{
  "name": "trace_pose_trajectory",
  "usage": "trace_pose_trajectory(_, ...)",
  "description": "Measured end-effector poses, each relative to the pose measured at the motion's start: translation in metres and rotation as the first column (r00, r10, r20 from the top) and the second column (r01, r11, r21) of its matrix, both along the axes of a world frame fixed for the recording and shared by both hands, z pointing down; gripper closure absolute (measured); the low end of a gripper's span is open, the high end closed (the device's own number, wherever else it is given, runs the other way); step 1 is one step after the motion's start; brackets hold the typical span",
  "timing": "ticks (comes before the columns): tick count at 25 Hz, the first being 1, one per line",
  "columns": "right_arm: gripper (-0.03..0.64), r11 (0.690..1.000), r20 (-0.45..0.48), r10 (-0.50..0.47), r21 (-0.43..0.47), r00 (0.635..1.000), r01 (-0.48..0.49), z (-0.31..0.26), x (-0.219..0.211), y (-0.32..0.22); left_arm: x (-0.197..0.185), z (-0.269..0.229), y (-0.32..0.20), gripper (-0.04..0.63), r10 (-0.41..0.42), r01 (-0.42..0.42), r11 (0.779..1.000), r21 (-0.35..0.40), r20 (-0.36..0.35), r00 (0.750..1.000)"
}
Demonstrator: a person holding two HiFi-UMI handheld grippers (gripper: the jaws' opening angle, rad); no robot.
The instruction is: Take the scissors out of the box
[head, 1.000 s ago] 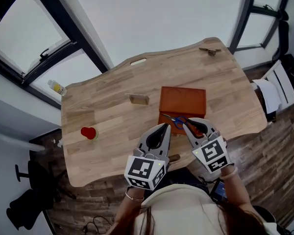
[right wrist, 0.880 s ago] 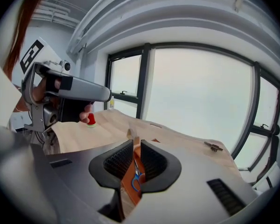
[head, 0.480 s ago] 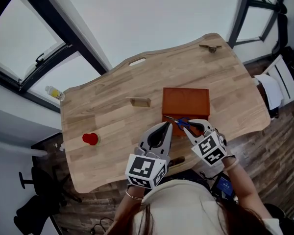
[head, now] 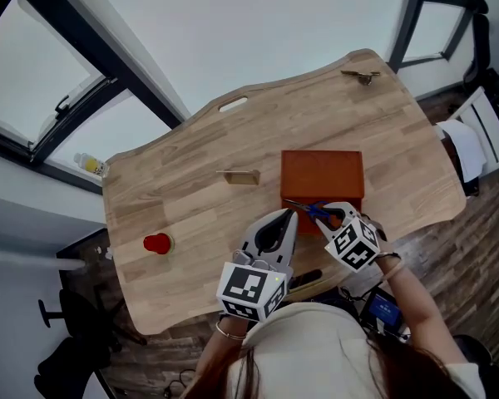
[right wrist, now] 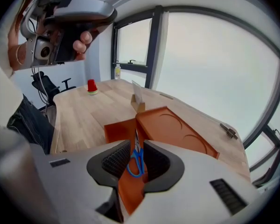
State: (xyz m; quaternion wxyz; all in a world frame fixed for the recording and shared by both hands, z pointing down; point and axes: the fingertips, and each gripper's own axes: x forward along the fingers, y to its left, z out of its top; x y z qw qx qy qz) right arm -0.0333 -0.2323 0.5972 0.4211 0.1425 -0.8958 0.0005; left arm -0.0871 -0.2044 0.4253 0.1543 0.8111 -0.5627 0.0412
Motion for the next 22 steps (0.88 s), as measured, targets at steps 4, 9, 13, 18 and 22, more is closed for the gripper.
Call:
trace_pose_trajectory(4, 0.500, 0.999, -0.051, -0.025, -0.026, 0.998, 0.024, 0.022, -0.003, -0.003, -0.002, 0.004, -0.005, 0.575, 0.012, -0.012, 1.000, -0.007, 0.005, 1.000)
trace_pose_trajectory(9, 0.489, 0.997, -0.128, -0.033, -0.070, 0.991, 0.024, 0.046, 0.000, -0.006, -0.003, 0.009, -0.010, 0.575, 0.014, -0.014, 1.000, -0.019, -0.001, 1.000)
trace_pose_trajectory(13, 0.477, 0.995, -0.178, -0.041, -0.101, 0.983, 0.023, 0.060, 0.001, -0.007, -0.005, 0.012, -0.011, 0.575, 0.009, -0.010, 0.999, -0.032, -0.003, 1.000)
trace_pose_trajectory(18, 0.468, 0.990, -0.219, -0.039, -0.143, 0.975, 0.007, 0.078, 0.002, -0.011, -0.008, 0.015, -0.013, 0.575, 0.006, -0.006, 0.999, -0.039, -0.006, 1.000)
trace_pose_trajectory(22, 0.463, 0.983, -0.240, -0.033, -0.182, 0.970, -0.011, 0.088, 0.002, -0.015, -0.011, 0.017, -0.016, 0.575, -0.002, 0.002, 0.999, -0.045, -0.010, 1.000)
